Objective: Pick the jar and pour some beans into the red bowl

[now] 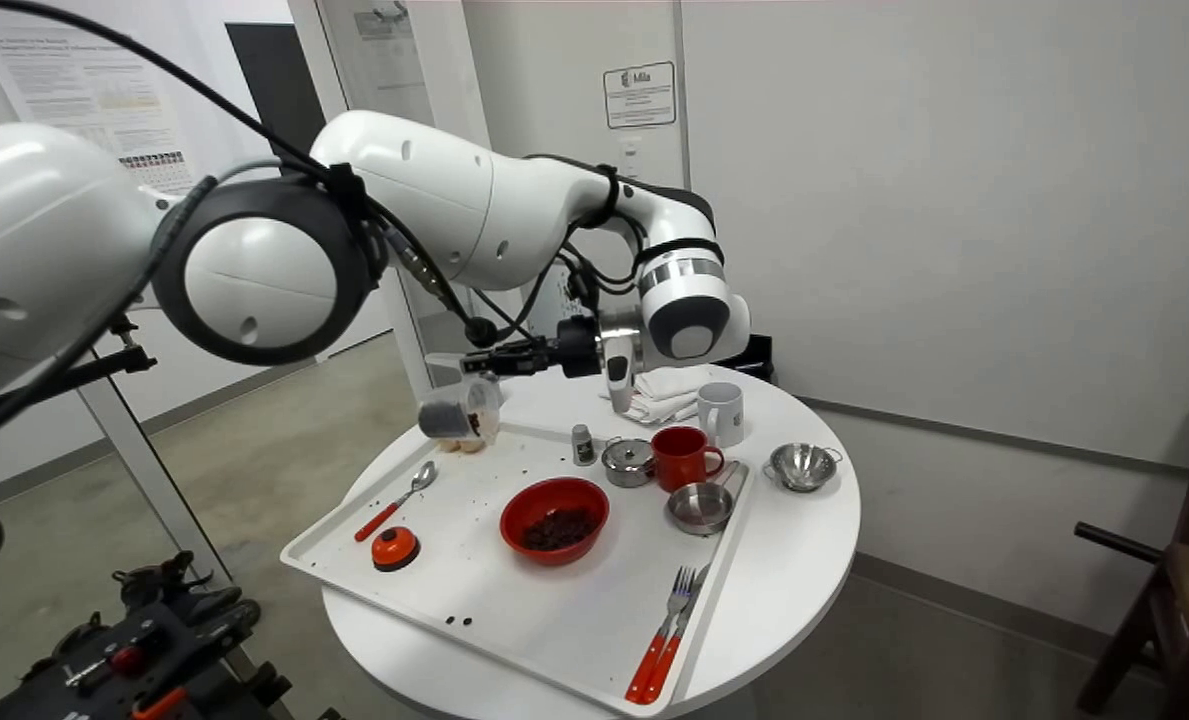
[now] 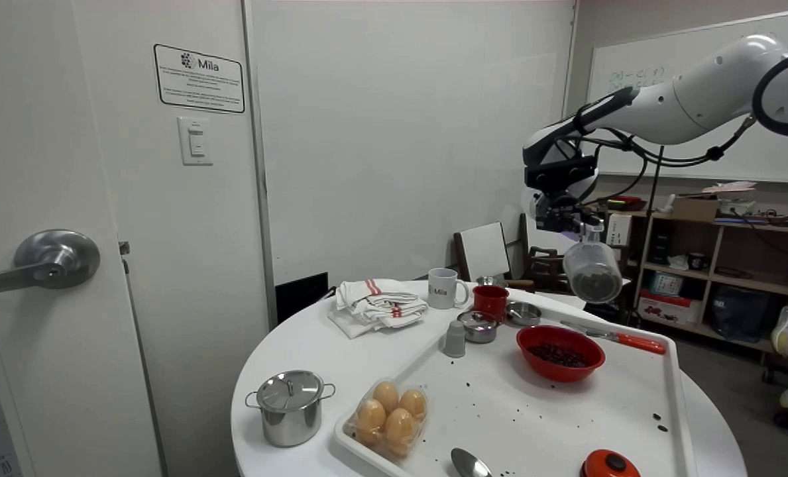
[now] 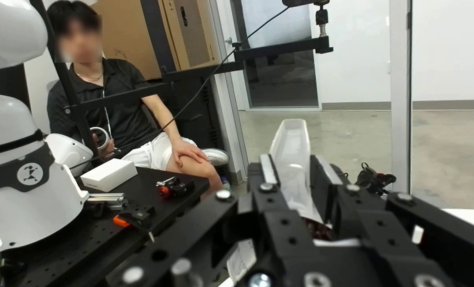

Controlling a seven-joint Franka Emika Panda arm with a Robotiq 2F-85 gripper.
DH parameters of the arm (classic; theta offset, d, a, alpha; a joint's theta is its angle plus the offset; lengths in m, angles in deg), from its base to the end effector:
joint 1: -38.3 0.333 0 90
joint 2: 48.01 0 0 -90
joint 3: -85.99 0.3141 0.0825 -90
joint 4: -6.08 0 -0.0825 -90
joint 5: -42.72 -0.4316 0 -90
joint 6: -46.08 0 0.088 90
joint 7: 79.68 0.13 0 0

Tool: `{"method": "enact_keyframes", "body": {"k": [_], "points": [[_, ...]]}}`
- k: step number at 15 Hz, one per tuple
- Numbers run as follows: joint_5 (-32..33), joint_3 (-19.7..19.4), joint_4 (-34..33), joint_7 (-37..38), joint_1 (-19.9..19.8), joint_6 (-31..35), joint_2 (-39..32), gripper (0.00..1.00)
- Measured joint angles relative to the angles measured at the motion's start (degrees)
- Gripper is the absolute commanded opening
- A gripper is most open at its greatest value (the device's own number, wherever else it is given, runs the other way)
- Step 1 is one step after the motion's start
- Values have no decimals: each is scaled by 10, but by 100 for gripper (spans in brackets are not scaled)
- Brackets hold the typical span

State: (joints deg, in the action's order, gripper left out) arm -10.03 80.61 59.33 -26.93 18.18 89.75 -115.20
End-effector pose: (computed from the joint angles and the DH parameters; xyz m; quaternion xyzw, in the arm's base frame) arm 0.6516 -0.1500 0.1591 -0.5951 0.4089 0.6460 0.2478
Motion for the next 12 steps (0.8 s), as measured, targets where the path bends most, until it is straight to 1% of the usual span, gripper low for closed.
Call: {"method": "enact_keyframes", "body": {"k": [12], "points": [[-61,9,-2,5,-27,-25,-5,11]]}}
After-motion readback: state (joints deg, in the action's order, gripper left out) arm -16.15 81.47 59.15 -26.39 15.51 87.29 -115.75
